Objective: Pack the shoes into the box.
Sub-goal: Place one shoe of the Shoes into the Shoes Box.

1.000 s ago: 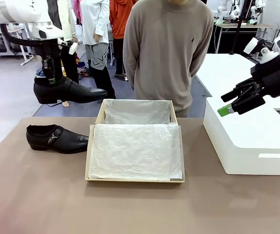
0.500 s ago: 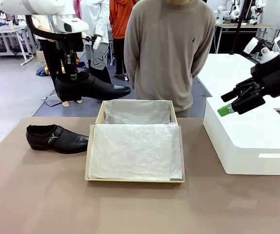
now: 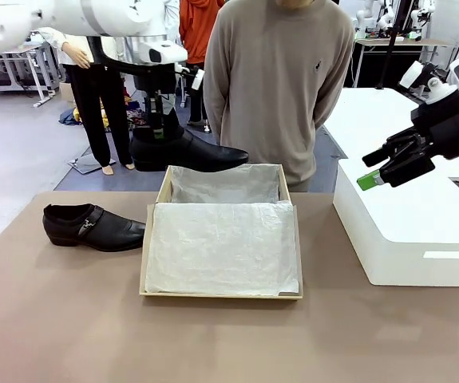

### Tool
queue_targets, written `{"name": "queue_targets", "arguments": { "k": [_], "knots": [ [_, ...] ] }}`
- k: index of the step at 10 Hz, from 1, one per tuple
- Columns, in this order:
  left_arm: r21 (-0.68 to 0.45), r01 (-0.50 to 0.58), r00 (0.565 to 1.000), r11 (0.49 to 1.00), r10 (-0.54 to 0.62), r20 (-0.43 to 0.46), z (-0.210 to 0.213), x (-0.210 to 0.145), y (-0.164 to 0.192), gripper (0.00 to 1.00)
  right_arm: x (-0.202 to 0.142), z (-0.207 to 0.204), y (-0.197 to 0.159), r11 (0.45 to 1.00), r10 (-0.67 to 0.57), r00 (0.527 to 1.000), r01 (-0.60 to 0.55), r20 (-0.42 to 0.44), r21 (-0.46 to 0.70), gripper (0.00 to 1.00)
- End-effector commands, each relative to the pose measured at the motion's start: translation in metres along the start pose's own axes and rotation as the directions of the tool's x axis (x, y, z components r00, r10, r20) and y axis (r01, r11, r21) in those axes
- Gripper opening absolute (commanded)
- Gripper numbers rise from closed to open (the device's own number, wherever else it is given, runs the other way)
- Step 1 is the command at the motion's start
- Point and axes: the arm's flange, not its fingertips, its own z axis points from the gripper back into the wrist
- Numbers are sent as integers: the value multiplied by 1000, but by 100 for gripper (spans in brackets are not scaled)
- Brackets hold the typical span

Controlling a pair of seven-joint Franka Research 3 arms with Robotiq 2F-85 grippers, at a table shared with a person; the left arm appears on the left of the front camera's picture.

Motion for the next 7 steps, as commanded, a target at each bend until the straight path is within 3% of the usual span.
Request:
{"name": "queue_targets", "arguments": {
  "k": [1, 7],
  "knots": [
    [3, -1, 1000, 1000, 1, -14, 14, 21, 13, 0, 0, -2, -3, 1000, 22, 999, -22, 30, 11, 100],
    [12, -1, 1000, 1000, 1, 1, -23, 61, 27, 0, 0, -2, -3, 1000, 22, 999, -22, 30, 11, 100]
  ]
}}
